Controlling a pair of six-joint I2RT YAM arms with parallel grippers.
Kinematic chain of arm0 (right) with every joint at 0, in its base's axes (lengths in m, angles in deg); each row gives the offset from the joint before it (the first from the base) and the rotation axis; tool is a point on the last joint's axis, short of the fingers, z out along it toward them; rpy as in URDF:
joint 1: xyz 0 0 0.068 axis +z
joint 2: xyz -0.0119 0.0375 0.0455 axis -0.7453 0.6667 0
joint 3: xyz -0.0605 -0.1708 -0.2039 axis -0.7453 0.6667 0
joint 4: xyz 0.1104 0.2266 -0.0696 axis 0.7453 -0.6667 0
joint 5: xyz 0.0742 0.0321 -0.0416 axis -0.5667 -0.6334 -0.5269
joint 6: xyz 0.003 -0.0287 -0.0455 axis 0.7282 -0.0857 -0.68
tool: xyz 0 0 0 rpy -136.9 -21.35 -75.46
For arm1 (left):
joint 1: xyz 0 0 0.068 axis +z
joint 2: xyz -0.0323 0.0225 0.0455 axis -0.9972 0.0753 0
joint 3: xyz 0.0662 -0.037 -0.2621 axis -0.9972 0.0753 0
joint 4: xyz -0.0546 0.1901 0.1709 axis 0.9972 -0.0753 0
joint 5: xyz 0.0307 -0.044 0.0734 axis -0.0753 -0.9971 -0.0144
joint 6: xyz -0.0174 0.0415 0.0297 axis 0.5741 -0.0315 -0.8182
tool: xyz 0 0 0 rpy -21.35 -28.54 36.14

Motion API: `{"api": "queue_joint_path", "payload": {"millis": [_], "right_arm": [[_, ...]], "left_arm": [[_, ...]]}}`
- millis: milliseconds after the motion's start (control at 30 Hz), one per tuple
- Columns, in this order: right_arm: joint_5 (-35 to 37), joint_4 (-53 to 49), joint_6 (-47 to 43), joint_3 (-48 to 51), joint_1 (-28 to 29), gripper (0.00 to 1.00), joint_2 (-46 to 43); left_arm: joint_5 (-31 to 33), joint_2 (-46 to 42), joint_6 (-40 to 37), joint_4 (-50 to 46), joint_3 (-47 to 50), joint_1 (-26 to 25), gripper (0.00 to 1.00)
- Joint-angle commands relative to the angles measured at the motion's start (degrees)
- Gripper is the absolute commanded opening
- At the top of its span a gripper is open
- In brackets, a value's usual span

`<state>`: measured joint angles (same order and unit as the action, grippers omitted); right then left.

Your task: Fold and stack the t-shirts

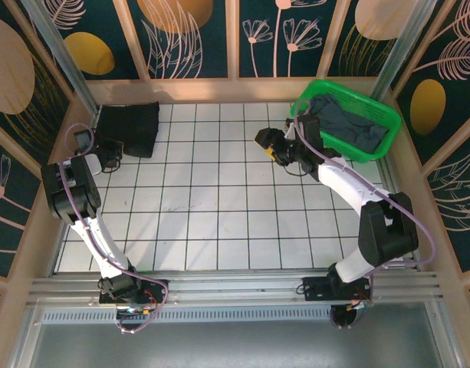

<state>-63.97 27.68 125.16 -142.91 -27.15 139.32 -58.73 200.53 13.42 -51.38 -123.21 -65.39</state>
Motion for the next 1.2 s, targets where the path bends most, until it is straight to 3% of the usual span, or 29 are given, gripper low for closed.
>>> {"api": "queue_joint_path", "payload": {"millis": [0,67,100,167,233,267,333,533,700,800,900,1000,1067,1167], "right_arm": [[-1.45,2.83,-0.72,-2.47,-0.01,0.69,1.52],[-1.62,3.65,-0.83,-2.76,0.06,0.69,1.75],[-1.56,4.26,-0.78,-2.74,0.17,0.69,1.6],[-1.07,5.97,-0.88,-2.45,0.29,0.72,0.8],[-0.29,8.57,-0.97,-1.58,0.35,0.78,-0.86],[0.09,9.64,-1.0,-1.14,0.32,0.81,-1.62],[1.04,10.94,-0.97,-0.74,0.2,0.99,-3.06],[4.67,7.93,-1.89,-2.76,-2.21,0.99,-5.35],[19.23,-5.21,-10.49,-7.62,-5.38,0.99,-9.39],[32.6,-17.14,-14.48,-11.78,-7.34,0.99,-9.64],[42.59,-16.95,-19.83,-6.44,-8.96,0.99,-12.83],[46.41,-1.22,-25.02,10.41,-11.53,0.99,-20.5],[51.21,12.49,-30.94,22.49,-11.22,0.99,-23.92],[55.01,22.76,-37.06,31.53,-11.35,0.99,-23.09]], "left_arm": [[-2.23,-2.66,0.79,2.29,2.08,-0.09,0.0],[-2.82,-2.99,0.68,2.54,2.67,-0.17,0.02],[-3.15,-3.38,0.06,2.12,2.63,-0.16,0.12],[-2.27,-4.89,-2.17,-0.96,2.08,-0.16,0.5],[1.39,-9.01,-5.48,-5.16,2.01,-0.42,0.99],[3.36,-11.44,-6.5,-6.41,2.4,-0.67,0.99],[8.48,-17.77,-7.95,-8.78,3.91,-1.51,0.99],[26.81,-35.28,-8.34,-16.19,6.79,-6.81,0.99],[42.18,-43.98,-13.39,-25.89,4.12,-11.34,0.99],[53.28,-50.87,-16.45,-29.34,7.77,-12.37,0.99],[53.38,-60.01,-31.86,-16.57,20.6,-12.46,0.99],[52.19,-65.18,-45.84,-4.86,33.53,-12.44,0.99],[46.62,-65.16,-50.17,2.73,40.51,-12.47,0.99],[41.22,-60.93,-47.07,12.01,46.74,-12.47,0.99]]}}
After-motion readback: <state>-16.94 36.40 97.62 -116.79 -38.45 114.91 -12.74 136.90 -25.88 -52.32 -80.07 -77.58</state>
